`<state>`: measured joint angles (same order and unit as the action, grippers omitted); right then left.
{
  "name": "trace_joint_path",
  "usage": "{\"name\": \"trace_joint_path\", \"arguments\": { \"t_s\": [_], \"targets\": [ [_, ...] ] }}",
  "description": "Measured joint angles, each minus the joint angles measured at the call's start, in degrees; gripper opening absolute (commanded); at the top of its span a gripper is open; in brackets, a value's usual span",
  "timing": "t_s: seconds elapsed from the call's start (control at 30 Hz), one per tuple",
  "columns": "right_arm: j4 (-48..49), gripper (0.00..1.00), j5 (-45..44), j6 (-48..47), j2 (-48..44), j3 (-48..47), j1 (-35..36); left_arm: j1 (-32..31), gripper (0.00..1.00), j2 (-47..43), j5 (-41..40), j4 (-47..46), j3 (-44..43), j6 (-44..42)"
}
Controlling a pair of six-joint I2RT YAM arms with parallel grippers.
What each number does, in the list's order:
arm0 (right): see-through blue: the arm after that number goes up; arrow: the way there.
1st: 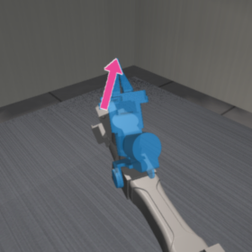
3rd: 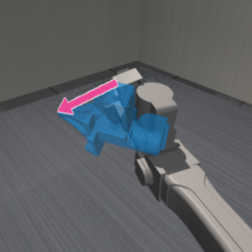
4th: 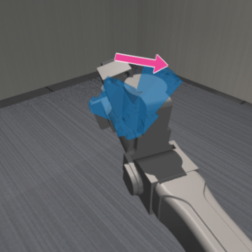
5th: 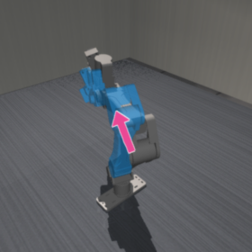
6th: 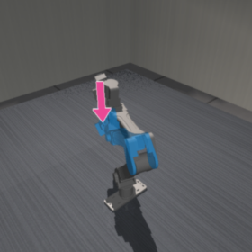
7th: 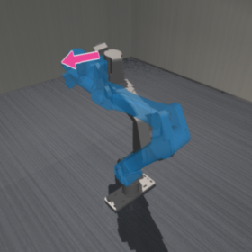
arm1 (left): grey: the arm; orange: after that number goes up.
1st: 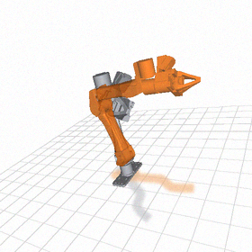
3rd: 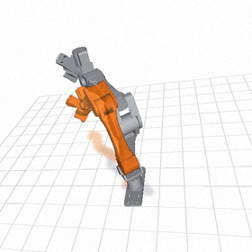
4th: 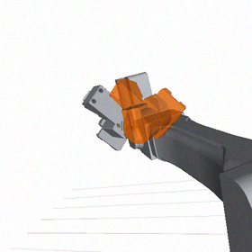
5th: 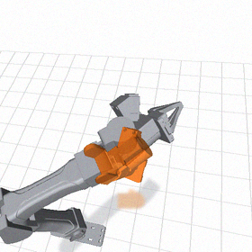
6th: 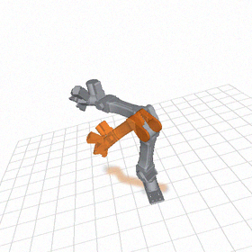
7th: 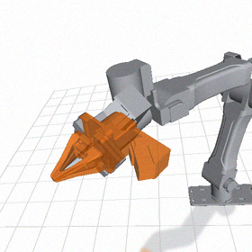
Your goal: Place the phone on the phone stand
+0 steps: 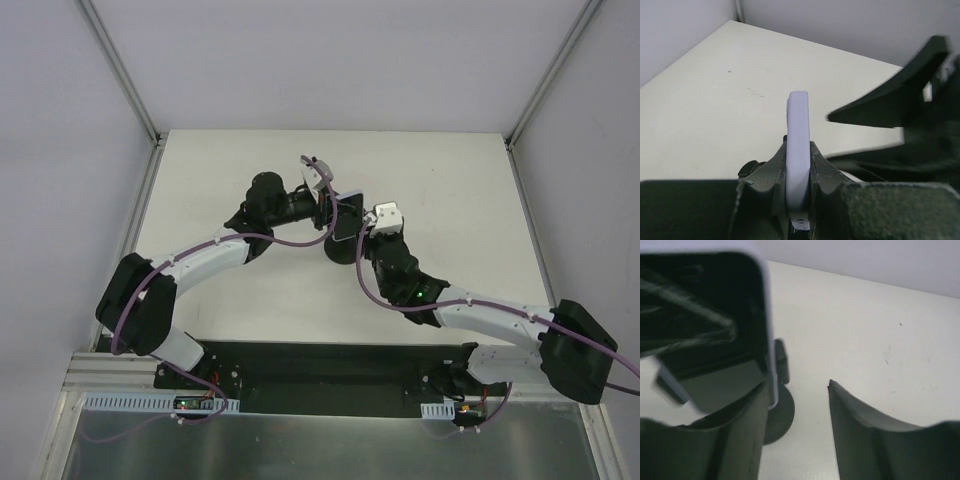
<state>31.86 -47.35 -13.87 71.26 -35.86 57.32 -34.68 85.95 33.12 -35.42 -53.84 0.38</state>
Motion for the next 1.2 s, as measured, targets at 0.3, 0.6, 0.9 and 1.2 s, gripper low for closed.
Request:
{"name": "trace_joint_path", "arguments": {
  "t_s": [0.3,0.6,0.9,1.2],
  "targets": [
    [8.5,0.87,6.0,-3.1,-15.8,6.2,1.1,4.4,0.00,3.8,-7.0,-0.9,-3.1,-6.3],
    [6.2,0.88,14.3,2.0,-16.8,8.4,-12.4,4.3,0.00,4.1,-8.0,2.6,-5.3,-6.7],
    [3.8,0.88,25.0,7.8,-13.3,8.5,-19.1,4.4,0.00,4.8,-11.2,4.1,-6.8,-0.2],
    [3.7,0.88,29.5,9.4,-12.2,8.5,-21.0,5.2,0.20,4.8,-12.5,4.7,-7.0,4.0]
  ]
}}
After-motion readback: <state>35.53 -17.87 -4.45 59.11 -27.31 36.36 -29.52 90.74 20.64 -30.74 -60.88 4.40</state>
